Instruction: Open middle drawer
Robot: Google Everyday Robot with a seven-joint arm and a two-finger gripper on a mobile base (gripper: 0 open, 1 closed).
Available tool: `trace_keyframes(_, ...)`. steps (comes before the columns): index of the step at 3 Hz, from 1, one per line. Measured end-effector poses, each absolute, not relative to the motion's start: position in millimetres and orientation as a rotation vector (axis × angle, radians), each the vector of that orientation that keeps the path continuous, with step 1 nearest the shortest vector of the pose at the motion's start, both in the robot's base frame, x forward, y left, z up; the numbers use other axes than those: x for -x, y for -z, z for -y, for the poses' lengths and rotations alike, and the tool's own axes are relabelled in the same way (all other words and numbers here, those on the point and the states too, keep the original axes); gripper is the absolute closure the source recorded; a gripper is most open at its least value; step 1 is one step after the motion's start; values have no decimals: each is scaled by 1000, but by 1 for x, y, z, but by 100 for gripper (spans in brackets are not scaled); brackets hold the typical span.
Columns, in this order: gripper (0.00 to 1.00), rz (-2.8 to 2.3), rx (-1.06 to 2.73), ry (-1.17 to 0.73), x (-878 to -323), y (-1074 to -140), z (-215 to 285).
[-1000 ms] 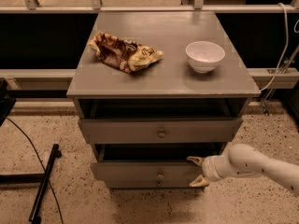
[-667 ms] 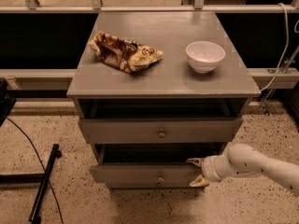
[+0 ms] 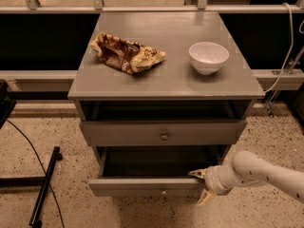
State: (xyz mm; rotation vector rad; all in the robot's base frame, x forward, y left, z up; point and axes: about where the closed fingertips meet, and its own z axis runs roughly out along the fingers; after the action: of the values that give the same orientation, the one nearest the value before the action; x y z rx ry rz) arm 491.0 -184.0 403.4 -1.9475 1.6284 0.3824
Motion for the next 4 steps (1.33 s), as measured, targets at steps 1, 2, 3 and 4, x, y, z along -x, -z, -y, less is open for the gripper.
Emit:
trace_keyframes(1, 0, -1627, 1948, -387, -490, -402, 183)
trace_keyframes(2, 0, -1632, 1947, -391, -490, -402, 183)
trace_keyframes(3, 0, -1644, 1944, -401, -489, -399, 182)
trace_keyframes(4, 18, -1676, 1978, -452, -465, -402, 180)
